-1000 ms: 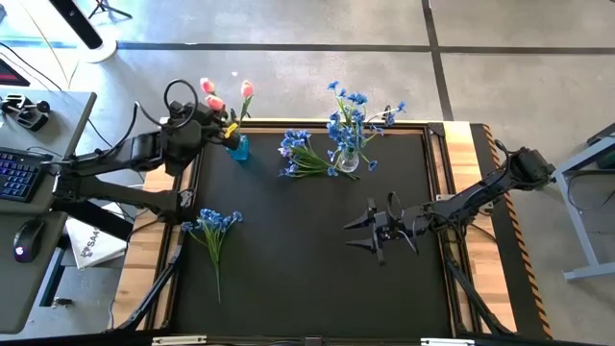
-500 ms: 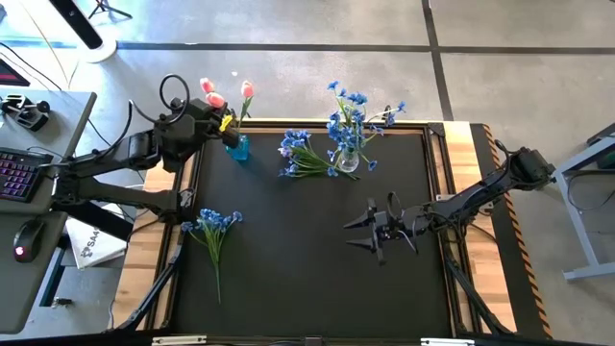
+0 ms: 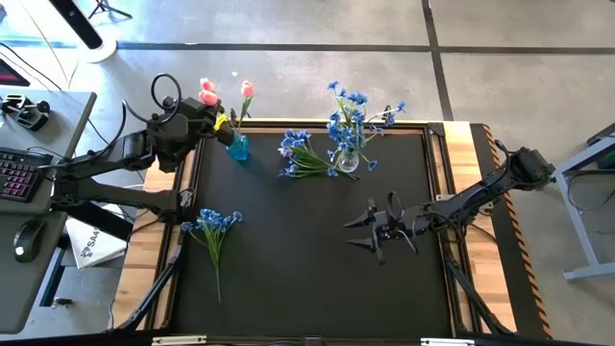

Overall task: Sort flowers into vase by color
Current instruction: Put the pink tulip flower into the blue flower vase

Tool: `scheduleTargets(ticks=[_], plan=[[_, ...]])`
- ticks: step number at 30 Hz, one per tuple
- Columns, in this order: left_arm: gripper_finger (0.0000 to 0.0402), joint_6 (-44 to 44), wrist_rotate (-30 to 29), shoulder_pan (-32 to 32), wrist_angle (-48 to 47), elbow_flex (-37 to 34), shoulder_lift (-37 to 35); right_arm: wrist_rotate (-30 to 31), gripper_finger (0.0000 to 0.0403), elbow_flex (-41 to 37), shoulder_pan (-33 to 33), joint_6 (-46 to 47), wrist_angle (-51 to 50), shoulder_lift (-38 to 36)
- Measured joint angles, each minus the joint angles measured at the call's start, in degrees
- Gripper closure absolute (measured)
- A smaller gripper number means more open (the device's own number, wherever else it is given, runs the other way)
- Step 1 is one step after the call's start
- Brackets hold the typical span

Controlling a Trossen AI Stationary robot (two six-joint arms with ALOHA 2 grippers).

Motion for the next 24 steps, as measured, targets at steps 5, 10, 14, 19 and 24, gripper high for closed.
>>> scheduleTargets(ticks=[5, 10, 14, 19, 24], plan=[[0.0401, -1.30, -0.08, 0.48, -2.77, 0.00, 0.03, 0.97, 0.0199, 0.00, 0.00, 0.94, -0.02, 0.00], [0.0401, -3.02, 0.03, 0.65, -3.61, 0.00, 0.08, 0.94, 0.0199, 0.00, 0.00, 1.23, -0.02, 0.00], [0.0401, -0.18, 0.95, -0.65, 0.61, 0.01, -0.48, 0.97, 0.0199, 0.00, 0.00, 1.01, -0.02, -0.01], [0.0401, 0.64, 0.95, -1.75, 1.30, 2.38, -1.24, 0.97, 0.0199, 0.00, 0.00, 0.95, -0.17, -0.02], [0.0401, -2.06, 1.09, -2.03, -3.28, 3.19, -1.15, 0.97, 0.0199, 0.00, 0.00, 1.18, -0.47, -0.02]])
